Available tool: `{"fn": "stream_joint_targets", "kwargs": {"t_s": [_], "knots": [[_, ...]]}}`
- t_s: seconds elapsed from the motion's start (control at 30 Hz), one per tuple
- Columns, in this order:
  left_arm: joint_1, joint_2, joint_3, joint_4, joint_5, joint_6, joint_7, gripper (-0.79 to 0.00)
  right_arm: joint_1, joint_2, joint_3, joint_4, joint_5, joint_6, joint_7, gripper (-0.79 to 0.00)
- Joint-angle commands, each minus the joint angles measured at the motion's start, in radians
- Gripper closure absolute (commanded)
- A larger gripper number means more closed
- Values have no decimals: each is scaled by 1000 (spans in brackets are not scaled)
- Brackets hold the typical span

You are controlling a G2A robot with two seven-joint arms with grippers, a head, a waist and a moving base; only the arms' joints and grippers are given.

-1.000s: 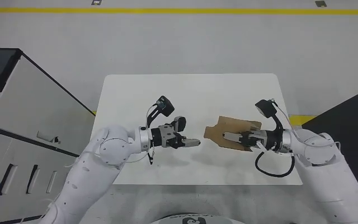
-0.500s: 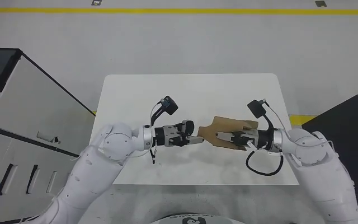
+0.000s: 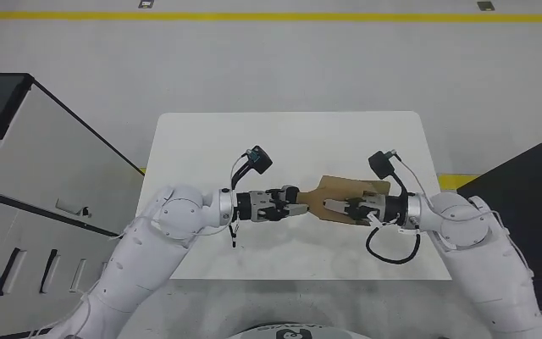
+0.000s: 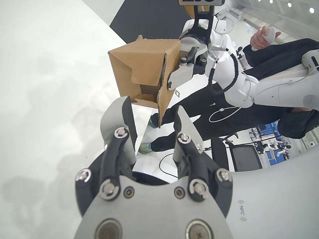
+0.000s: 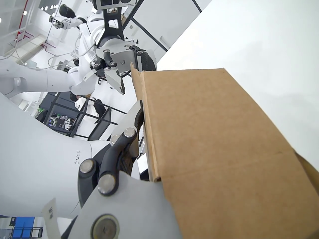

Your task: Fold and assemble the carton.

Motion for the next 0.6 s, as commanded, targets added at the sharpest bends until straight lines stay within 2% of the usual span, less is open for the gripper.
{"fn": "stream_joint_targets", "kwargs": {"t_s": [0.0, 0.27, 0.33, 0.43, 0.57], "knots": [[-4, -1, 6, 5, -6, -1, 0, -376, 3, 0, -5, -1, -7, 2, -5, 0], [-20, -3, 28, 23, -26, -4, 3, -329, 14, 2, -27, -5, -42, 9, -12, 0], [-24, -4, 34, 29, -29, -3, 2, -280, 16, 2, -31, -6, -52, 11, -13, 0], [-31, -6, 45, 41, -37, 5, -2, 0, 18, 3, -39, -7, -56, 13, -18, 0], [-38, -7, 53, 53, -46, 8, -1, 0, 21, 5, -42, -5, -54, 10, -20, 0]]}}
